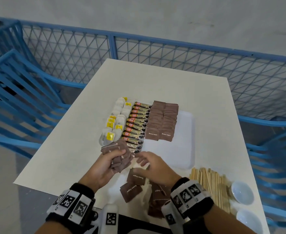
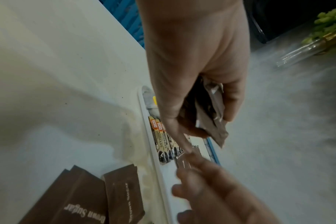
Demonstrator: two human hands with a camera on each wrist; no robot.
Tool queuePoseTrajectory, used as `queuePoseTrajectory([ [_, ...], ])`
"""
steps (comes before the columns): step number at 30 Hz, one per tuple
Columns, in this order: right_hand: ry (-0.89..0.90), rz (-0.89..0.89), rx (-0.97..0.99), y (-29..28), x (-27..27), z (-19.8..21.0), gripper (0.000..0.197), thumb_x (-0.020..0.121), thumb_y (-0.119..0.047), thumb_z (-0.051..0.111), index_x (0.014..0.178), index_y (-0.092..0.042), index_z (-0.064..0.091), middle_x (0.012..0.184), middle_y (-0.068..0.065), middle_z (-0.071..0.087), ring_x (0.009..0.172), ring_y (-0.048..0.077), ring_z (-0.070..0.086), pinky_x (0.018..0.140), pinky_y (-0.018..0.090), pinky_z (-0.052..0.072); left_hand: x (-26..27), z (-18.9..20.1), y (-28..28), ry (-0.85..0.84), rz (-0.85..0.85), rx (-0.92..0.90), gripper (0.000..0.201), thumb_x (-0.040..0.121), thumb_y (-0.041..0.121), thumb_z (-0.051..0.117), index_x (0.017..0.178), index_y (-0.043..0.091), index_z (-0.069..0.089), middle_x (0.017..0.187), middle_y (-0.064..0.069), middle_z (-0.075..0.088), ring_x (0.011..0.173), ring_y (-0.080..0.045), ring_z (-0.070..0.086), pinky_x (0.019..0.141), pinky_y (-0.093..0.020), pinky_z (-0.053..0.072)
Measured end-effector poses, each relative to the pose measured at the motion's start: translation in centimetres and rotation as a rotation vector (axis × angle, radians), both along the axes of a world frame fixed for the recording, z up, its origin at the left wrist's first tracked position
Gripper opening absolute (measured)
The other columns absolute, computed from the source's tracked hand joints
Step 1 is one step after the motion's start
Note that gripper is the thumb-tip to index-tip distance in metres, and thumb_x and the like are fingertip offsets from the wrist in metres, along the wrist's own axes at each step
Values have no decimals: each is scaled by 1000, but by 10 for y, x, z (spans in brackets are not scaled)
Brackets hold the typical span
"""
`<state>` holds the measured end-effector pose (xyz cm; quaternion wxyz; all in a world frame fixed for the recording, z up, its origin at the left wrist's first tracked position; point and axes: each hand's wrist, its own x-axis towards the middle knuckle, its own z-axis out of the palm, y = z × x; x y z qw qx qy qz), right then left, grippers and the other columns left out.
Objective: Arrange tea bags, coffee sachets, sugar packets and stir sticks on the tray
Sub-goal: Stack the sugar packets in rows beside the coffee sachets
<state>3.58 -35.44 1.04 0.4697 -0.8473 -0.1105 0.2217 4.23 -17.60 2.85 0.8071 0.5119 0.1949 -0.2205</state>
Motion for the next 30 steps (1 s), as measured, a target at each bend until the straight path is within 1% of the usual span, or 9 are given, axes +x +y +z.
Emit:
queuePoseTrajectory([
  [3, -139, 298, -348, 10, -11, -20, 66, 80, -42, 68, 136, -20, 41, 126, 6, 45, 118, 20, 39, 100, 33, 36, -1, -3, 6, -1, 64, -33, 18, 88, -6, 48, 88, 2, 63, 83, -17, 62, 77, -26, 68, 78, -39, 58],
  [5, -261, 464, -508, 19, -17, -30, 73, 76, -50, 67, 137, -22, 39, 129, 9, 42, 120, 25, 35, 100, 41, 34, -3, -4, 8, -23, 74, -41, 24, 87, -10, 46, 86, -1, 68, 89, -22, 67, 79, -28, 69, 76, -37, 59],
  [9, -443, 606, -708, 31, -23, -40, 61, 80, -46, 64, 131, -19, 45, 127, 13, 42, 117, 31, 37, 92, 46, 37, -9, -2, 13, -32, 77, -46, 32, 87, -14, 44, 78, 1, 71, 79, -15, 69, 73, -22, 70, 74, -35, 59],
  [14, -486, 640, -690, 31, -24, -40, 41, 89, -29, 55, 124, -9, 50, 120, 16, 48, 108, 34, 43, 76, 42, 42, -13, -9, 17, 74, 109, 9, 21, 88, -12, 48, 79, 1, 62, 70, -11, 65, 65, -17, 68, 73, -35, 58],
  [18, -525, 684, -674, 28, -30, -48, 27, 77, -28, 67, 96, -10, 63, 89, 8, 60, 79, 26, 57, 52, 28, 44, -15, -13, 16, 98, 120, 52, 20, 84, -7, 58, 89, 12, 62, 67, -4, 64, 66, -16, 63, 76, -41, 57],
  [20, -522, 626, -653, 29, -30, -56, 22, 77, -22, 67, 94, -9, 61, 87, 8, 61, 76, 27, 59, 53, 30, 47, -16, -14, 15, 113, 118, 49, 17, 83, -1, 62, 90, 15, 61, 67, -3, 63, 64, -15, 61, 74, -40, 58],
  [24, -388, 267, -449, 25, -20, -43, 26, 89, -6, 42, 112, -3, 55, 108, 16, 59, 97, 33, 56, 80, 40, 46, -15, -14, 10, 127, 99, 100, 7, 84, 14, 64, 89, 16, 59, 64, -5, 60, 65, -15, 58, 72, -37, 57],
  [27, -386, -12, -198, 24, -12, -27, 26, 89, -7, 43, 108, -8, 60, 101, 11, 60, 94, 24, 56, 81, 30, 45, -16, -14, 4, 119, 26, 140, 18, 80, 29, 64, 86, 14, 57, 63, -6, 59, 63, -17, 55, 73, -35, 55],
  [30, -476, -119, -35, 32, -10, -13, 32, 88, -6, 51, 117, -10, 62, 98, 8, 52, 88, 11, 50, 80, 14, 39, -14, -13, -5, 80, -58, 122, 34, 76, 40, 58, 92, 11, 60, 77, -8, 64, 70, -16, 62, 71, -33, 57],
])
